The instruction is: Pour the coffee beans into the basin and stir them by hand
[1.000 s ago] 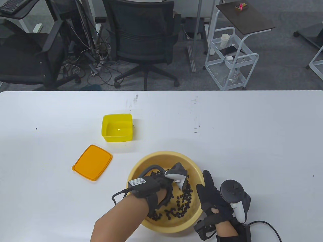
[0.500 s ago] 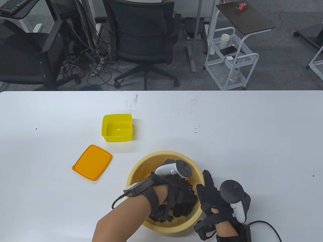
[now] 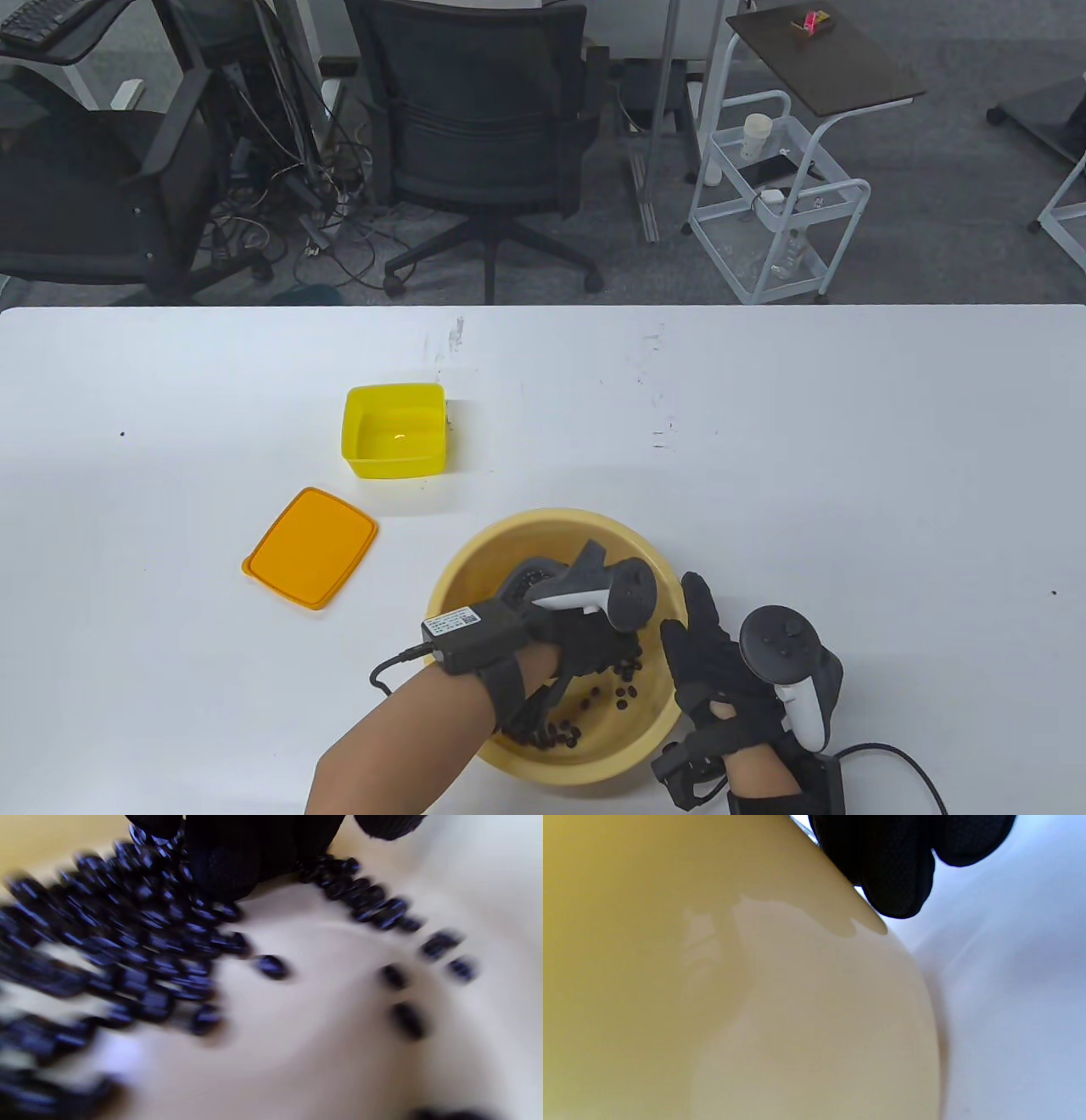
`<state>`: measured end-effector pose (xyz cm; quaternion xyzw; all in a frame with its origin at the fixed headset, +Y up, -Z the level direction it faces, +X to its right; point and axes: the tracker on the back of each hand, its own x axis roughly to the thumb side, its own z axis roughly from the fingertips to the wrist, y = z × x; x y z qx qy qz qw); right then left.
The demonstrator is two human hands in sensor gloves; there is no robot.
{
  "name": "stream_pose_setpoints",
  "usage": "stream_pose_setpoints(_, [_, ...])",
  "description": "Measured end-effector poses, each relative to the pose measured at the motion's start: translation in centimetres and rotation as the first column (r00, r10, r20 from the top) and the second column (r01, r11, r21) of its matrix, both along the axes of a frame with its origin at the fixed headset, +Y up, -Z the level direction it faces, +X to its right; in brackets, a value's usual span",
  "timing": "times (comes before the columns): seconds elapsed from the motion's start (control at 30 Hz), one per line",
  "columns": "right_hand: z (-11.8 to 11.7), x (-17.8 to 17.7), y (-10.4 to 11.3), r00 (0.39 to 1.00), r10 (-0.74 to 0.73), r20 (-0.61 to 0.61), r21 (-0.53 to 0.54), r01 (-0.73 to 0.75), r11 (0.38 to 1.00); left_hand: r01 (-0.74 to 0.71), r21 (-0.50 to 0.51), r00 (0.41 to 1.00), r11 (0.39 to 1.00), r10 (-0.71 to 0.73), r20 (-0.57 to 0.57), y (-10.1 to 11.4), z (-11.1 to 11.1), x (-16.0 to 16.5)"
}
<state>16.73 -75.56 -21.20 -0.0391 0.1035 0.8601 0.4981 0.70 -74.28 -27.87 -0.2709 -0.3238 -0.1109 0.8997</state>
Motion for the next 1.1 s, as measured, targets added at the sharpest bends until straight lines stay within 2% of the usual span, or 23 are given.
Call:
stream_pose_setpoints(0.03, [0.0, 0.0, 0.0, 1.000, 0.000, 0.000, 0.000, 0.000, 1.000, 0.043, 0.025, 0.999, 0.999, -0.043, 0.015, 0.0, 0.1, 0.1])
stream_pose_setpoints(0.07, [0.0, 0.0, 0.0, 1.000, 0.001, 0.000, 0.000, -0.001, 1.000, 0.162, 0.087, 0.986, 0.983, -0.164, 0.017, 0.0, 0.1, 0.1])
stream_pose_setpoints(0.13, [0.0, 0.0, 0.0, 1.000, 0.001, 0.000, 0.000, -0.001, 1.000, 0.296, 0.107, 0.955, 0.949, -0.297, -0.001, -0.2, 0.0, 0.0])
stream_pose_setpoints(0.2, [0.0, 0.0, 0.0, 1.000, -0.002, -0.002, -0.002, 0.002, 1.000, 0.430, 0.078, 0.903, 0.899, -0.427, -0.051, -0.8, -0.2, -0.5])
stream_pose_setpoints(0.33, [0.0, 0.0, 0.0, 1.000, -0.002, -0.002, -0.003, 0.002, 1.000, 0.605, -0.083, 0.789, 0.792, -0.610, -0.074, -1.8, -0.4, -1.5])
stream_pose_setpoints(0.37, [0.0, 0.0, 0.0, 1.000, -0.002, -0.002, -0.003, 0.002, 1.000, 0.586, -0.174, 0.796, 0.792, -0.602, -0.060, -2.0, -0.5, -1.7])
stream_pose_setpoints(0.4, [0.0, 0.0, 0.0, 1.000, -0.001, -0.002, -0.003, 0.001, 1.000, 0.570, -0.208, 0.804, 0.795, -0.592, -0.061, -2.1, -0.4, -1.7])
stream_pose_setpoints(0.43, [0.0, 0.0, 0.0, 1.000, -0.001, -0.002, -0.003, 0.001, 1.000, 0.519, -0.308, 0.826, 0.798, -0.560, -0.058, -2.4, -0.4, -1.8])
stream_pose_setpoints(0.53, [0.0, 0.0, 0.0, 1.000, -0.001, -0.002, -0.004, 0.001, 1.000, 0.388, -0.500, 0.878, 0.774, -0.476, -0.057, -3.1, -0.1, -1.9])
stream_pose_setpoints(0.6, [0.0, 0.0, 0.0, 1.000, -0.001, -0.002, -0.005, 0.001, 1.000, 0.219, -0.617, 0.936, 0.756, -0.342, -0.087, -3.3, 0.0, -1.6])
stream_pose_setpoints(0.7, [0.0, 0.0, 0.0, 1.000, 0.000, -0.002, -0.005, 0.000, 1.000, -0.028, -0.714, 0.977, 0.700, -0.131, -0.167, -3.3, 0.1, -1.1])
stream_pose_setpoints(0.8, [0.0, 0.0, 0.0, 1.000, -0.001, -0.002, -0.006, 0.001, 1.000, -0.209, -0.750, 0.964, 0.628, 0.005, -0.265, -3.3, 0.1, -0.6])
stream_pose_setpoints(0.93, [0.0, 0.0, 0.0, 1.000, 0.000, -0.003, -0.006, 0.000, 1.000, -0.343, -0.734, 0.935, 0.587, 0.141, -0.324, -3.1, -0.4, -0.4])
stream_pose_setpoints(1.03, [0.0, 0.0, 0.0, 1.000, -0.001, -0.003, -0.006, 0.000, 1.000, -0.446, -0.676, 0.892, 0.586, 0.224, -0.393, -2.8, -0.9, -0.6])
stream_pose_setpoints(1.1, [0.0, 0.0, 0.0, 1.000, -0.001, -0.003, -0.006, 0.000, 1.000, -0.501, -0.612, 0.859, 0.612, 0.267, -0.436, -2.5, -1.3, -0.8])
